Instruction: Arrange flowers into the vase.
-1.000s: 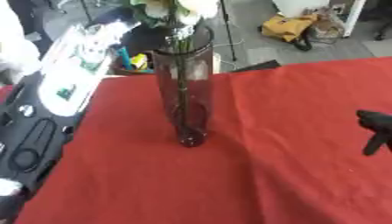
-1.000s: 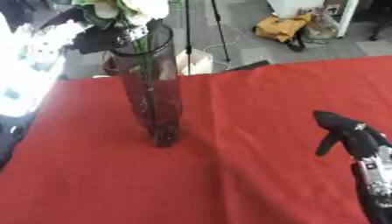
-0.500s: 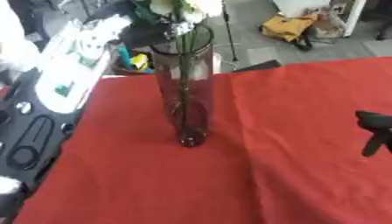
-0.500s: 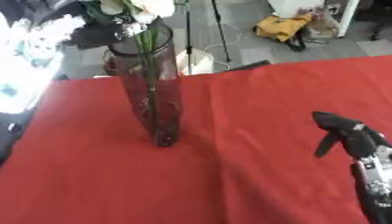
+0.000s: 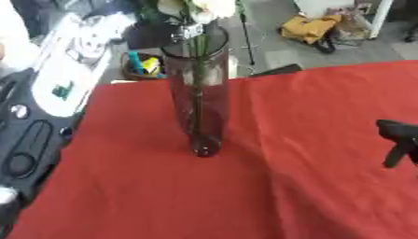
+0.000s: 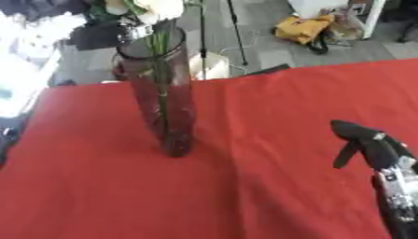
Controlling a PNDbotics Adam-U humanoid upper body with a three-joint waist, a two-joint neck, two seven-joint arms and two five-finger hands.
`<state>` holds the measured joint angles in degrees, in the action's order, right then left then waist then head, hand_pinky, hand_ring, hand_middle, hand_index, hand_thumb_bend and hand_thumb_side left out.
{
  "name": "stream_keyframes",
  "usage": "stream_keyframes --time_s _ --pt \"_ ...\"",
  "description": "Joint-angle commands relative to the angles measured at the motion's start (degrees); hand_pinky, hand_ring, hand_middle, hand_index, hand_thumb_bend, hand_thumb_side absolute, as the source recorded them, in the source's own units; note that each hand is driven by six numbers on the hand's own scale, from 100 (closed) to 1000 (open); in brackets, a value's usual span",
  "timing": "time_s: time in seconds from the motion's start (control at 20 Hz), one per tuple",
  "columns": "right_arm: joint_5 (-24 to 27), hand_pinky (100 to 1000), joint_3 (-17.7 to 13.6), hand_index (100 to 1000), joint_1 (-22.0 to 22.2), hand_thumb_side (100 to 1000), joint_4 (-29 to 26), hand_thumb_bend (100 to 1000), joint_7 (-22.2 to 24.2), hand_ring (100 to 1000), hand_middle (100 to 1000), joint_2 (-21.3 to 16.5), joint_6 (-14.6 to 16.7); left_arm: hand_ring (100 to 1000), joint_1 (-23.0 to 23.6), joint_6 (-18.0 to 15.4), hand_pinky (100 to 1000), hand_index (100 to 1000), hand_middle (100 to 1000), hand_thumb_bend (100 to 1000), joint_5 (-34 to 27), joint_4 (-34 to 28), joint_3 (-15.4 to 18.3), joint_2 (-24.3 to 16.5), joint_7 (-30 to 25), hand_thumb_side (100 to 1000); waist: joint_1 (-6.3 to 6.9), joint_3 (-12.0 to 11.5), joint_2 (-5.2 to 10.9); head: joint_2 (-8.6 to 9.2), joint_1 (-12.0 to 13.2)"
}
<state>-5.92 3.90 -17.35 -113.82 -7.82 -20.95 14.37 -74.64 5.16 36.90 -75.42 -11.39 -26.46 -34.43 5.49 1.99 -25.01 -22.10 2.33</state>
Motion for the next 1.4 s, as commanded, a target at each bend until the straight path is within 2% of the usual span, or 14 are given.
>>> stream_keyframes --time_s 0.05,0.75,1.4 --pt "0.22 858 -0.31 753 -0.24 1000 -0.77 100 -0.03 845 377 -0.81 -0.06 1000 -0.81 -0.18 1000 1000 1000 386 0.9 -1.44 1.11 -2.23 -1.75 1000 -0.27 -0.14 1.81 0.21 -0.27" --pt "0.74 856 -0.76 752 0.44 1000 -0.77 100 -0.56 844 379 -1.02 0.24 1000 1.87 0.64 1000 1000 1000 372 -0.11 -4.55 1.23 -6.32 -5.79 1000 -0.9 -1.17 2.69 -0.57 -1.34" --pt "0.78 854 -1.44 752 1.07 1000 -0.77 100 -1.53 843 381 -1.09 1.1 1000 5.96 2.77 1000 1000 1000 325 -2.3 -9.31 2.95 -10.73 -5.95 1000 -1.95 -2.53 3.02 -1.8 -2.53"
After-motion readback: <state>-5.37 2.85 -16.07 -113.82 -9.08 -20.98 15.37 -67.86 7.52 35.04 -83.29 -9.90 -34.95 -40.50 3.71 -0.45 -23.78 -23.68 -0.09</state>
